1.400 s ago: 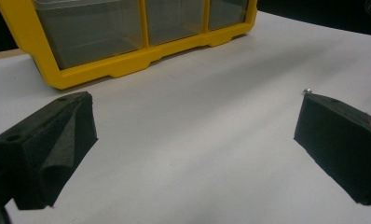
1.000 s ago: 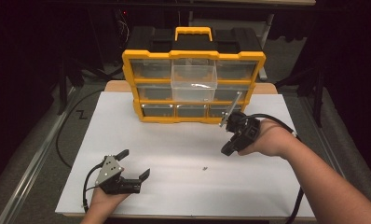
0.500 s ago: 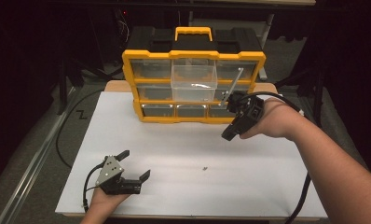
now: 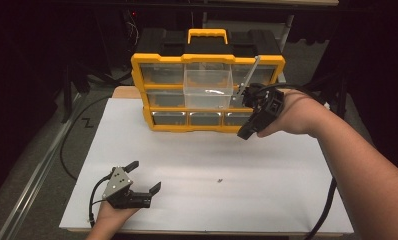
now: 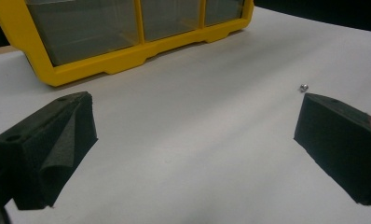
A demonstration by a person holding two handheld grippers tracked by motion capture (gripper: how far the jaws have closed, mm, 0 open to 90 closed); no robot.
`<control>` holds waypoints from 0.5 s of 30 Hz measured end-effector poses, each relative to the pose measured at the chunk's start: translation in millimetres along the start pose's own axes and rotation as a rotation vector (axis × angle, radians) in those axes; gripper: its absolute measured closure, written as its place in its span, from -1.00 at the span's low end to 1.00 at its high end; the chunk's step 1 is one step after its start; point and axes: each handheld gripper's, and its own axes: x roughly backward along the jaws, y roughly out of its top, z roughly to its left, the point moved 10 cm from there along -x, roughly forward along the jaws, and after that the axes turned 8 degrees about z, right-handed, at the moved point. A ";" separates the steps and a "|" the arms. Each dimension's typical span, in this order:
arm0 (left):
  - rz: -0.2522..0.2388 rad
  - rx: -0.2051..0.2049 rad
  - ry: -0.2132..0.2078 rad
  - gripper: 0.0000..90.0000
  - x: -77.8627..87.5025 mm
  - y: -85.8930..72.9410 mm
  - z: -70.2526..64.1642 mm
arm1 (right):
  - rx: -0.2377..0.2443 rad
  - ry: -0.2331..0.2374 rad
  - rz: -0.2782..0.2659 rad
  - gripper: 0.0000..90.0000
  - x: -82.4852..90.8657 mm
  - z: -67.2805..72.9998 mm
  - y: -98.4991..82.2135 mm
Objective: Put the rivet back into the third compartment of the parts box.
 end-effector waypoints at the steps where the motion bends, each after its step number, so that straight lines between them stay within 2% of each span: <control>1: 0.000 0.001 -0.001 -0.99 0.0 0.0 -0.1 | 0.001 -0.003 0.002 0.87 1.8 -0.2 0.3; 15: -0.003 0.001 -0.006 -0.99 -0.4 0.4 -1.2 | 0.012 -0.037 0.005 0.88 34.8 -5.7 14.7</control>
